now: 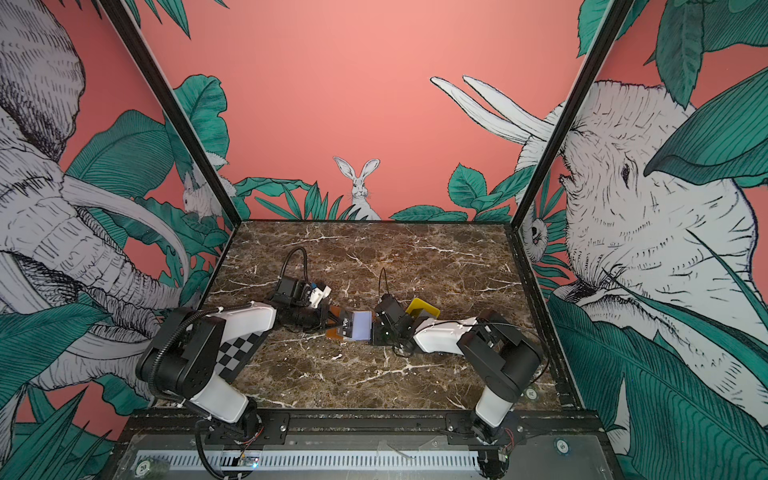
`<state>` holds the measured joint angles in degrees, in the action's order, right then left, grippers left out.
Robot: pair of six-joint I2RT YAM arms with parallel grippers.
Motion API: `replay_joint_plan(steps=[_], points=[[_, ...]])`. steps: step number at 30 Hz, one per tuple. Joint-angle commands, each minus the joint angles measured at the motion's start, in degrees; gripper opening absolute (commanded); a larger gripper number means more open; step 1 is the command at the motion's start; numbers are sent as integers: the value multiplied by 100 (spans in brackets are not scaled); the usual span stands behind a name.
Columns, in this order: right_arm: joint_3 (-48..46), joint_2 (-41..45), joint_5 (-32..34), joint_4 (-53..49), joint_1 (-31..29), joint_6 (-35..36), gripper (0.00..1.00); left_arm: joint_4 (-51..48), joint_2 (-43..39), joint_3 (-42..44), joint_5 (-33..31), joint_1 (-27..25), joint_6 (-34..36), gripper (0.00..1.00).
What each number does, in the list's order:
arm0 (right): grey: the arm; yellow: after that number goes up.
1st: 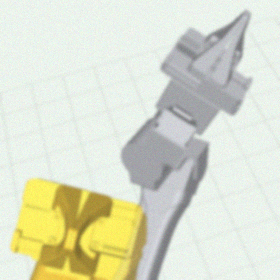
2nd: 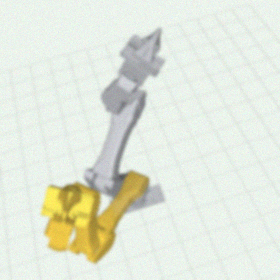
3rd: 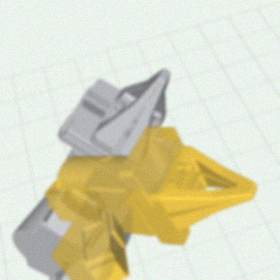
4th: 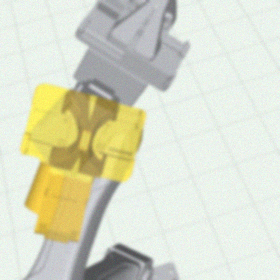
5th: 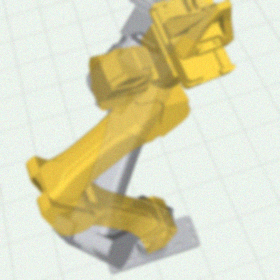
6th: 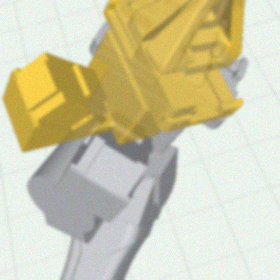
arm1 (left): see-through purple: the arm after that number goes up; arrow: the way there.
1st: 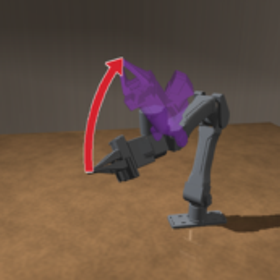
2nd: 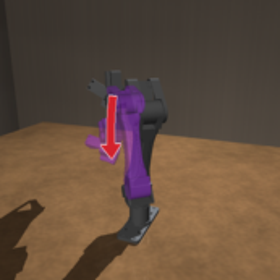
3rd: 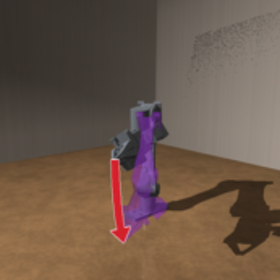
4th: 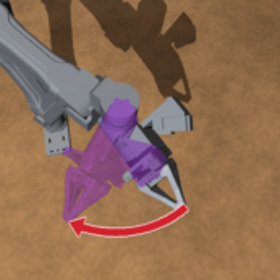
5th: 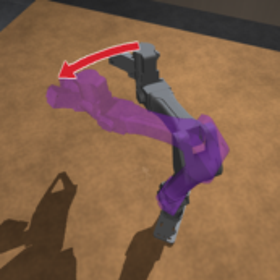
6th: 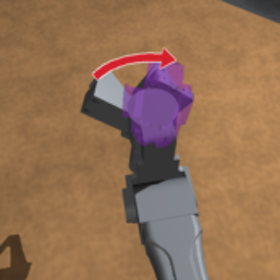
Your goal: Put the credit cards into the card holder
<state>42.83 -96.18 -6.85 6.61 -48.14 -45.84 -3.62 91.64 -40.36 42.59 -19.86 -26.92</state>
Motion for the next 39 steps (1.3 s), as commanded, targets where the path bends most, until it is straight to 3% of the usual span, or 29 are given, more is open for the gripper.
replay_joint_plan(steps=[1,27,39], points=[[-53,-212,114,-345,-46,57,5,-353,25,-171,-115,-7,238,2],[-81,-213,131,-328,-41,48,4,431,265,151,118,-52,-236,2],[-95,-233,99,-227,-46,5,4,1137,394,484,443,-110,-1094,5]])
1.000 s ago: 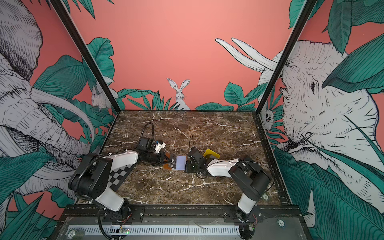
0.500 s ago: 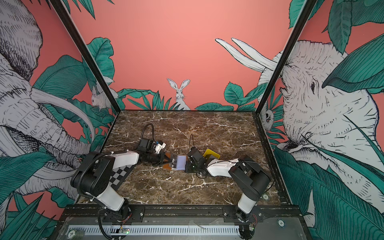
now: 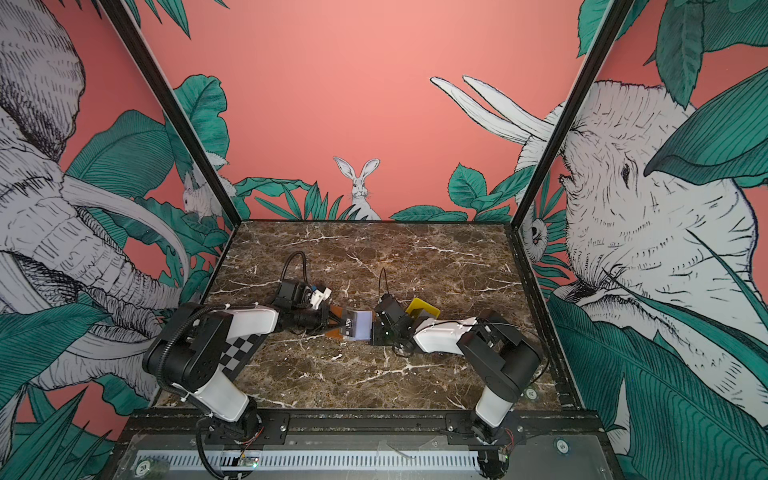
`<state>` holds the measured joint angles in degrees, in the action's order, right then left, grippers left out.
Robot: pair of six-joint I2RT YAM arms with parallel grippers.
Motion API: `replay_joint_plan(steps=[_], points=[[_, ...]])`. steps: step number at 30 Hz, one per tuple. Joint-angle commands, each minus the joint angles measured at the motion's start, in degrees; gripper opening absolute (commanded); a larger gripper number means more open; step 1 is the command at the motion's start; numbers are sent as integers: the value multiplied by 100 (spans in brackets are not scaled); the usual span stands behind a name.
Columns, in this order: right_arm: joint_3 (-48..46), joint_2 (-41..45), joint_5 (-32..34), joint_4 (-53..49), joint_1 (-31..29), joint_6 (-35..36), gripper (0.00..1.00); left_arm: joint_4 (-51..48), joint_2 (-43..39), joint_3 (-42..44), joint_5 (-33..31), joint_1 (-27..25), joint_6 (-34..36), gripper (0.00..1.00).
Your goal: Put the credit cards into the card holder
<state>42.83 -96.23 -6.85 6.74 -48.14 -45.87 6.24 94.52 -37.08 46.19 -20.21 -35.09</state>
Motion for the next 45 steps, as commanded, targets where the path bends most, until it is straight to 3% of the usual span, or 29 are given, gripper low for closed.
replay_joint_plan(steps=[1,10,23,29,39,45], points=[[-94,-230,99,-235,-46,8,4,178,135,155,94,-96,-314,5],[-116,-231,123,-235,-58,16,4,-33,232,43,-117,-157,-293,11],[-38,-300,219,-419,-55,56,4,-1282,143,-410,-715,-185,-79,33],[59,-310,283,-574,-55,128,4,-1989,-24,-624,-1378,-192,220,33],[112,-371,294,-640,-64,157,4,-2111,-11,-744,-1656,-354,195,27],[120,-371,314,-648,-82,150,4,-2473,-39,-896,-2333,-529,261,28]])
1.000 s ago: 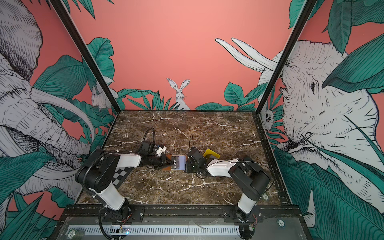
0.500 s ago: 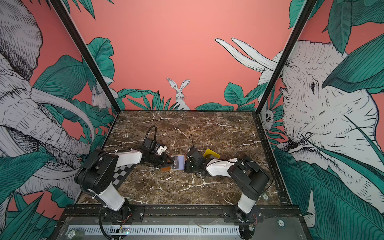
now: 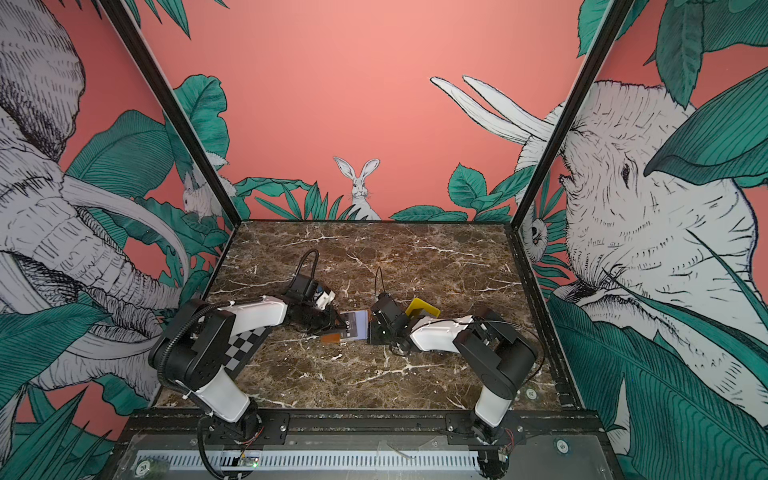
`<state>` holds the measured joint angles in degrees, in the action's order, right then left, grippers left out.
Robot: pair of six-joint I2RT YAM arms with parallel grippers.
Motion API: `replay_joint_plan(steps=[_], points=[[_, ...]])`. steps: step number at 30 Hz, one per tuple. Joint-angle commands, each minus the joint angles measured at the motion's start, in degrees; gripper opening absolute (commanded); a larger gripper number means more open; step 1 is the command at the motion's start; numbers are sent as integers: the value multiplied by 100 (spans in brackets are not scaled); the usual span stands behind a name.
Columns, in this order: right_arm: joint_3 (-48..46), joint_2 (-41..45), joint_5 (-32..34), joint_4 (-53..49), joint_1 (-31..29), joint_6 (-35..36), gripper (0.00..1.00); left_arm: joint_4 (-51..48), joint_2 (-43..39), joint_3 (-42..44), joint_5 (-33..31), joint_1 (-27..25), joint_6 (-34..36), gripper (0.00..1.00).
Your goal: Put the credit cards into the card holder
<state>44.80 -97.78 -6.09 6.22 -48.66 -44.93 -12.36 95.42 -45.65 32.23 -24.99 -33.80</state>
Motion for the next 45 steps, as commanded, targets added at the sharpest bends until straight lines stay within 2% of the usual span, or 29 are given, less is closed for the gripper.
replay_joint_plan(steps=[1,10,17,20,45], points=[[-73,-215,242,-604,-29,70,4,-641,-129,-54,-1034,-82,124,27],[-78,-223,264,-612,-47,75,4,-883,-215,-127,-1768,-289,9,26],[-60,-224,248,-596,-55,89,4,-816,-103,-194,-2031,-497,-118,25],[-52,-228,255,-613,-55,100,4,-575,-137,-145,-1972,-532,-164,31],[12,-317,243,-631,-60,112,3,-304,109,-740,-1308,-937,-21,30]])
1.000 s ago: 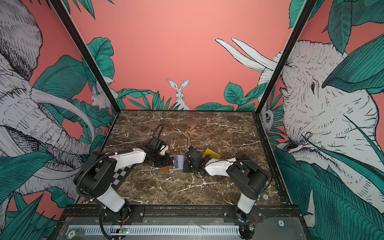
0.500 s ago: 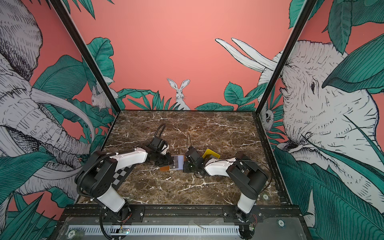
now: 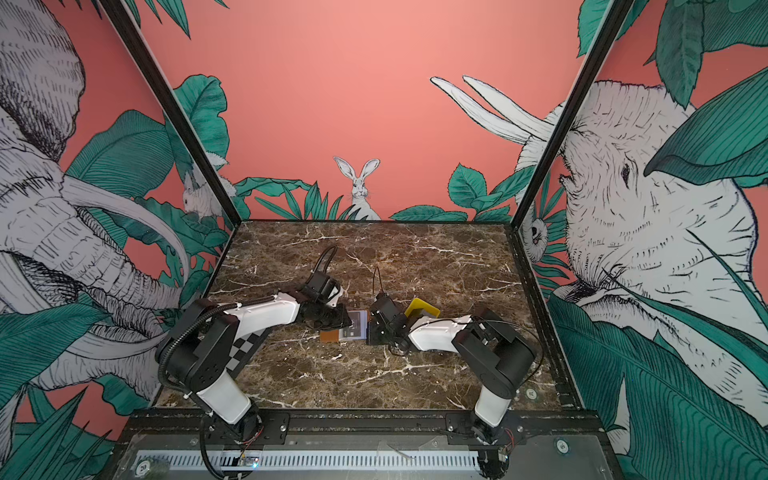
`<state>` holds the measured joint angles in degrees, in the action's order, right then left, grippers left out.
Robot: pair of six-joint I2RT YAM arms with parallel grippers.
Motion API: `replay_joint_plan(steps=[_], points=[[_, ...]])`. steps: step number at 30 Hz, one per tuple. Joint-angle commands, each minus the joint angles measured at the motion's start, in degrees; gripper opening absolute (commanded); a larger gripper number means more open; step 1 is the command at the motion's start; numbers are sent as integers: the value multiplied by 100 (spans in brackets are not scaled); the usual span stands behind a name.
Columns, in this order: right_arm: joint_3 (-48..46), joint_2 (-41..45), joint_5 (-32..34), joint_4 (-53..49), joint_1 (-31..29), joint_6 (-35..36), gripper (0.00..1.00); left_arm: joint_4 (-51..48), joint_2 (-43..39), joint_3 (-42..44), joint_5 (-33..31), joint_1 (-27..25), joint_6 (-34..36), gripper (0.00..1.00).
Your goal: Put the credit cards into the card holder
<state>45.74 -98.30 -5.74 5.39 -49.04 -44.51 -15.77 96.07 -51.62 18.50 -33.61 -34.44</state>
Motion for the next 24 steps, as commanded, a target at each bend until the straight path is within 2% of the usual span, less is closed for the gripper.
replay_joint_plan(steps=[1,10,17,19,22,24], points=[[-82,-264,206,-548,-27,74,3,30,49,-151,57,-88,30,30],[-115,-247,221,-538,-27,57,3,-83,104,-200,-54,-112,34,30],[-109,-26,186,-548,-27,-48,4,-210,96,-112,-249,-111,-41,23],[-70,49,138,-543,-27,-79,7,-201,78,-95,-264,-111,-59,22],[-32,150,83,-539,-27,-112,10,-258,29,-94,-342,-111,-55,22],[-12,219,82,-548,-27,-104,10,-287,-23,-87,-395,-111,-54,27]])
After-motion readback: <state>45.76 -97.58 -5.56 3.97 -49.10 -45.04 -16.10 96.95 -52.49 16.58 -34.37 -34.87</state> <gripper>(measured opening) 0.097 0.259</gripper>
